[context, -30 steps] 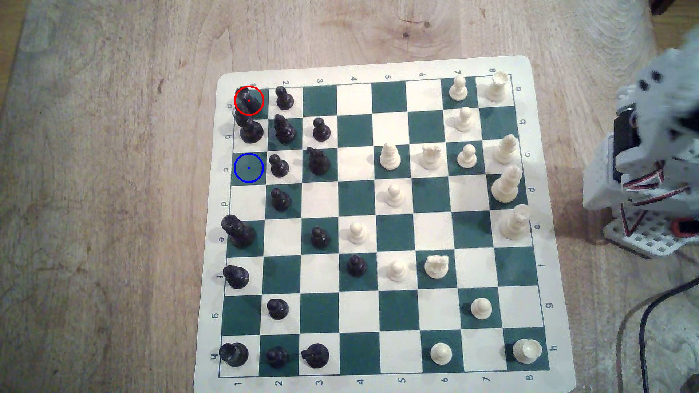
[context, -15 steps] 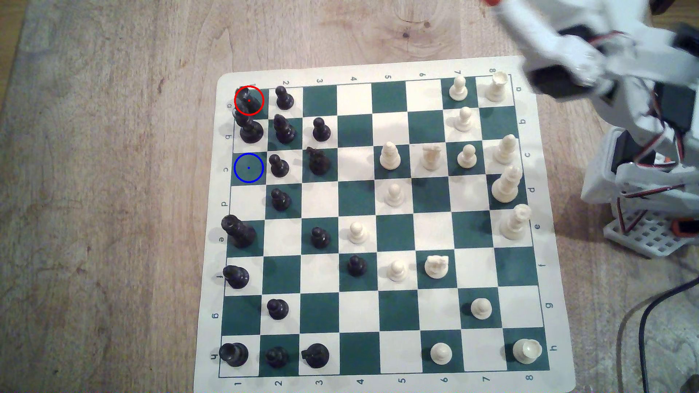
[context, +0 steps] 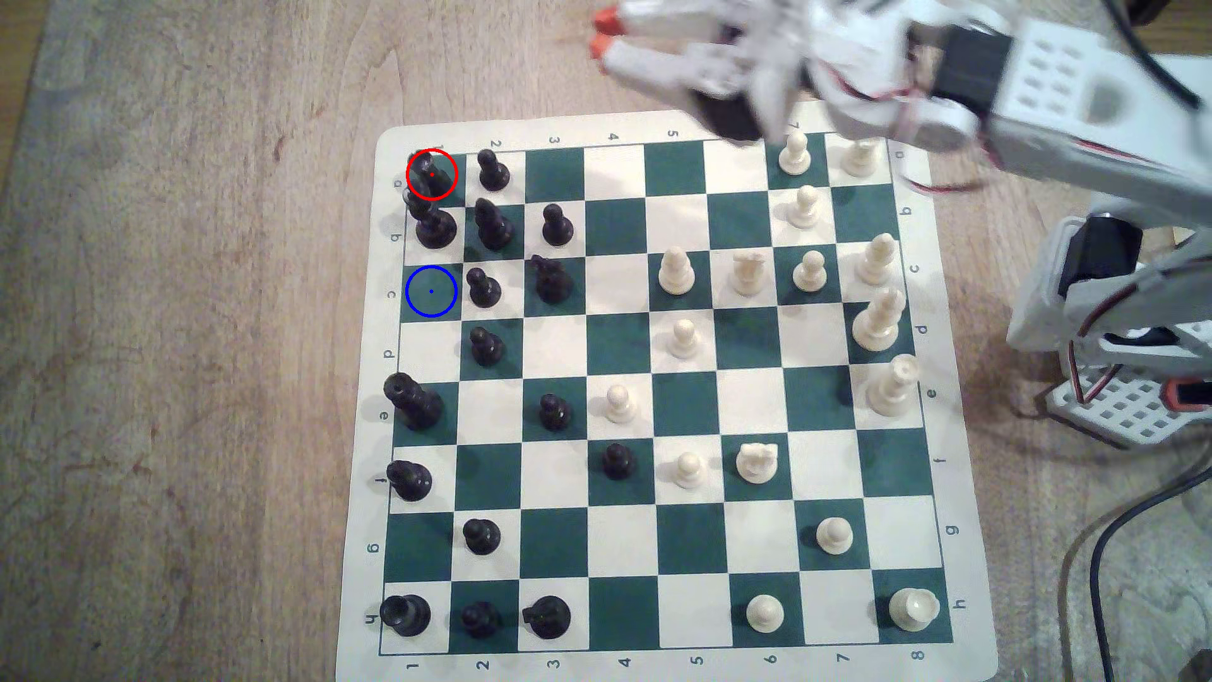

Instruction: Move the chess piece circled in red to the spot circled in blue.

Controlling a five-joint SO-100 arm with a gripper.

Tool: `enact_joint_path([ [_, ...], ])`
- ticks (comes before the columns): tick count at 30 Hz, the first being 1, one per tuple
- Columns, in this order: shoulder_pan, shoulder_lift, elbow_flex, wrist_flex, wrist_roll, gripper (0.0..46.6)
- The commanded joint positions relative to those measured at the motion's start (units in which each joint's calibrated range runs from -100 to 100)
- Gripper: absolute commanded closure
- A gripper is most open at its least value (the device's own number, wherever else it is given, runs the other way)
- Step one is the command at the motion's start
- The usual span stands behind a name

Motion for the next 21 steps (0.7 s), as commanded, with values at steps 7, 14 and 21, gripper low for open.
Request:
enact_joint_path([
  [7,1.16,21.11,-30.48,8.71,-4.40,43.0],
  [14,0.93,34.95,-46.08,12.39,-5.71,43.3],
  [21,0.62,46.83,-58.95,13.78,-8.21,43.1],
])
